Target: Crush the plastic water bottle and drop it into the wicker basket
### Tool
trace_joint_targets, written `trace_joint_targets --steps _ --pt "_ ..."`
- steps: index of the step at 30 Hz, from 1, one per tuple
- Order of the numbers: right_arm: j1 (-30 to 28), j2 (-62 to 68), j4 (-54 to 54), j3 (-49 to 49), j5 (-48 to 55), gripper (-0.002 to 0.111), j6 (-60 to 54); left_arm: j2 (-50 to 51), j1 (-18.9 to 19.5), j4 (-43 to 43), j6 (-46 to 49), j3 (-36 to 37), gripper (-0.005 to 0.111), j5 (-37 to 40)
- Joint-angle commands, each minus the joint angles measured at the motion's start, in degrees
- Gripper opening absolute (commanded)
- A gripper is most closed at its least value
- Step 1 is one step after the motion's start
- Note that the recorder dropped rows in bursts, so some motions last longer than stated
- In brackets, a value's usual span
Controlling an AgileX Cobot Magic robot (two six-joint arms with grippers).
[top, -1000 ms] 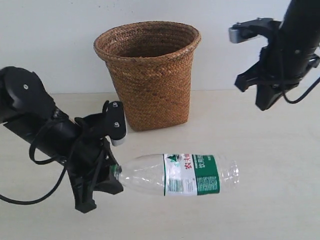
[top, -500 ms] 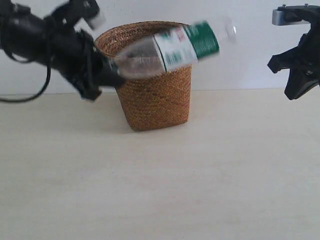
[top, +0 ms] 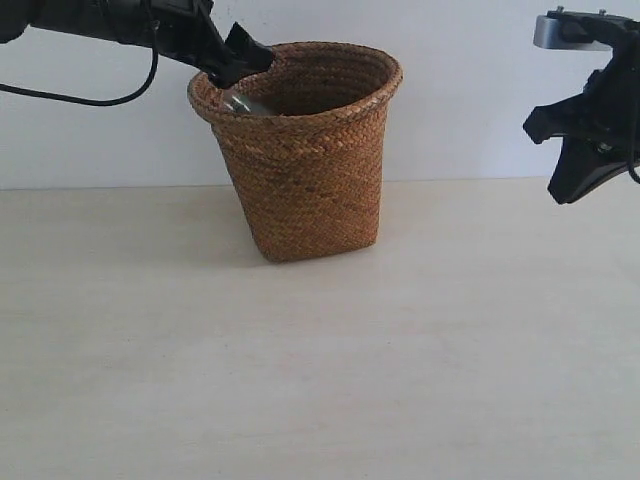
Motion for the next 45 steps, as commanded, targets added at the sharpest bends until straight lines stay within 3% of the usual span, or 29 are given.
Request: trace_joint_targets --steps 1,5,6,8,12,18,25,37,45 --pt "-0.44 -0.57 0.63 0.16 0.06 0.0 -1.17 -0.82 -0.06 -0.25 -0.77 -0.5 0.066 1.49" --pt "-0.44 -0.57 0.16 0.16 0.06 0.0 -1.56 -2.07 -0.06 3.39 -4.15 -0.5 0.036 6.25" --pt "-0.44 -0.57 -0.63 0.16 0.06 0.0 -1.56 -2.88 -0.06 10.49 -8.77 -0.5 0.017 10.39" --pt "-0.44 -0.57 -4.24 0.16 0.06 0.0 0.4 -4.16 0.05 20.47 -15.99 -0.5 0.005 15.61" --pt "-0.53 -0.57 -12.98 0.16 0.06 0.0 4.06 -6.88 2.29 32.22 -30.37 -0.5 0.004 29.43" --pt "-4.24 -3.64 -10.76 1.23 0.06 0.0 5.72 -11.28 8.15 35.83 -43.68 -0.5 0.004 47.98" --pt "-7.9 -17.6 -11.56 14.06 -6.72 0.0 5.09 -20.31 9.23 38.4 -50.18 10.29 0.004 47.98" --pt "-7.9 -38.7 -8.35 31.91 -25.69 0.0 3.42 -41.23 9.23 40.7 -51.48 35.26 0.004 24.71" --pt "-7.9 -49.54 -8.35 42.87 -36.46 0.0 2.26 -54.58 9.23 40.7 -51.76 47.67 0.004 12.35"
